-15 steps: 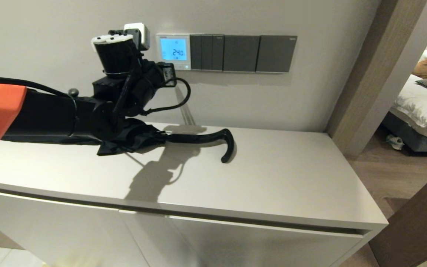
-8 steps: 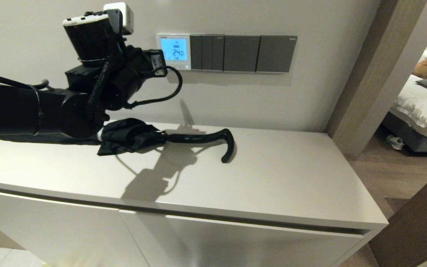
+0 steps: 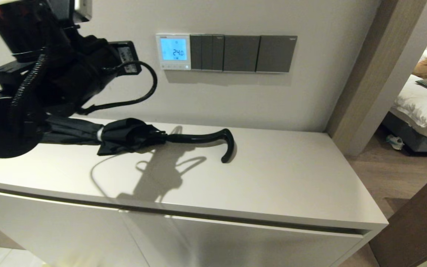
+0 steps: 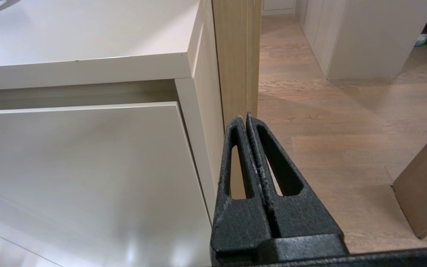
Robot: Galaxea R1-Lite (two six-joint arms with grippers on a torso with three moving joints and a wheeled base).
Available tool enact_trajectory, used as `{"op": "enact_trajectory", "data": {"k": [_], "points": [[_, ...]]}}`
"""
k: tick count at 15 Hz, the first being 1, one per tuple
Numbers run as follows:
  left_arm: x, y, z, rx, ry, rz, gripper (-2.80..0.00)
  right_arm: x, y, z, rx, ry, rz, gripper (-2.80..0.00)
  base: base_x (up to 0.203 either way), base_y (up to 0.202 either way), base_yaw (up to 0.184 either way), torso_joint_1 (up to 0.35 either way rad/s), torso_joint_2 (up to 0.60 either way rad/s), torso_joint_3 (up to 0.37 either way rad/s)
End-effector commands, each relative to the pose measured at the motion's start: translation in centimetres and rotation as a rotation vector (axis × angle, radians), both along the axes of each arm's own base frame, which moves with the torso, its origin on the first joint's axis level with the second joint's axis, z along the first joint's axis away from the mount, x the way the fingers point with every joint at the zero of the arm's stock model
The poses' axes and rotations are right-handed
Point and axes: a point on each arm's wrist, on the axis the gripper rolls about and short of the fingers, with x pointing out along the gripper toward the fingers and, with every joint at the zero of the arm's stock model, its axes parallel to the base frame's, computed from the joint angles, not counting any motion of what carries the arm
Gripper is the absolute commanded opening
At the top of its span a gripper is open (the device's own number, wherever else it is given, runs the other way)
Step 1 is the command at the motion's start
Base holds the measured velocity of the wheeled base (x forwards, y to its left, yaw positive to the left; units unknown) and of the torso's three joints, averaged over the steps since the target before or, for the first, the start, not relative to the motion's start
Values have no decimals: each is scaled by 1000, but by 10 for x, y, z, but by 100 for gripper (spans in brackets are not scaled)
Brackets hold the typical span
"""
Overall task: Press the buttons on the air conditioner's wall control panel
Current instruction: Turn off the central air conditioner
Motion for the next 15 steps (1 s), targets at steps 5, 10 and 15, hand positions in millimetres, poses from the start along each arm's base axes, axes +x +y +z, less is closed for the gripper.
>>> {"op": "enact_trajectory", "data": {"k": [5,10,15], "points": [[-93,60,-14,43,0,77,-280,0,0,-1,0,4,1,-280,0,0,0,0,0,0],[-154,100,-45,51,2,148,-280,0,0,-1,0,3,1,-280,0,0,0,0,0,0],[-197,115,-84,57,60,202,-280,0,0,-1,0,3,1,-280,0,0,0,0,0,0]]}}
